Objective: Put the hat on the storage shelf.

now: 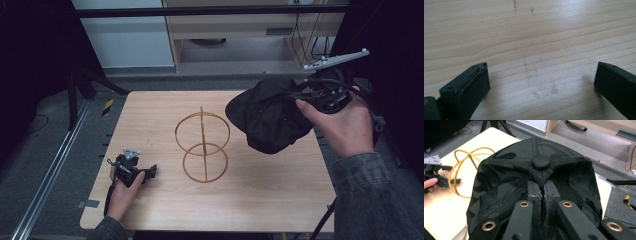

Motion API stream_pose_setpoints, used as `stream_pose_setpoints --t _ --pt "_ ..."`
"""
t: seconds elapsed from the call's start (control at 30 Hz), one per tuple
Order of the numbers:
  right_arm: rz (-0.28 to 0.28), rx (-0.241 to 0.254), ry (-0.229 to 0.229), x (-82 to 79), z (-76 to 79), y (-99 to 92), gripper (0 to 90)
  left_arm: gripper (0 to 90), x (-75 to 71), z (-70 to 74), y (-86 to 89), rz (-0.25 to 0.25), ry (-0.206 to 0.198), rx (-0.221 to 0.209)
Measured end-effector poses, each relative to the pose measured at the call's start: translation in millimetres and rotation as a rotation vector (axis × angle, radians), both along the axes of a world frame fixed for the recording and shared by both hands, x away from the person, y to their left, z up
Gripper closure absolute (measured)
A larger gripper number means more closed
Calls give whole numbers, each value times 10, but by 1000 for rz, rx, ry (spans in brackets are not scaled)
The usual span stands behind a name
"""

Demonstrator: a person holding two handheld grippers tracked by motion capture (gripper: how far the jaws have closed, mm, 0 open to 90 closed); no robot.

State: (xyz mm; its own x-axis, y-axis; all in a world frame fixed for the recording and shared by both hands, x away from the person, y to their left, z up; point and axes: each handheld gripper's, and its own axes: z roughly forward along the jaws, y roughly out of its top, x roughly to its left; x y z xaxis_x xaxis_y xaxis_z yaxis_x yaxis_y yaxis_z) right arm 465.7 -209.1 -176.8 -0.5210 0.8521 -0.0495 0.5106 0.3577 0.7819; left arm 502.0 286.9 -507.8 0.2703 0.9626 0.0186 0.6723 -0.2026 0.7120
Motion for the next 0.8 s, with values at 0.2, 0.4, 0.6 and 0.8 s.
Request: stream_pose_setpoints --t 0.2,0.4,0.6,0.8 --pt "-3 6 -15 10 75 46 863 0 -1 0 -1 -1 0 0" --pt "2 15 -23 26 114 89 863 0 -1 0 -1 -1 0 0" --pt "12 16 -28 53 133 138 863 0 -1 0 -1 -1 0 0" --pt "19 17 -32 60 161 185 863 0 -1 0 -1 -1 0 0"
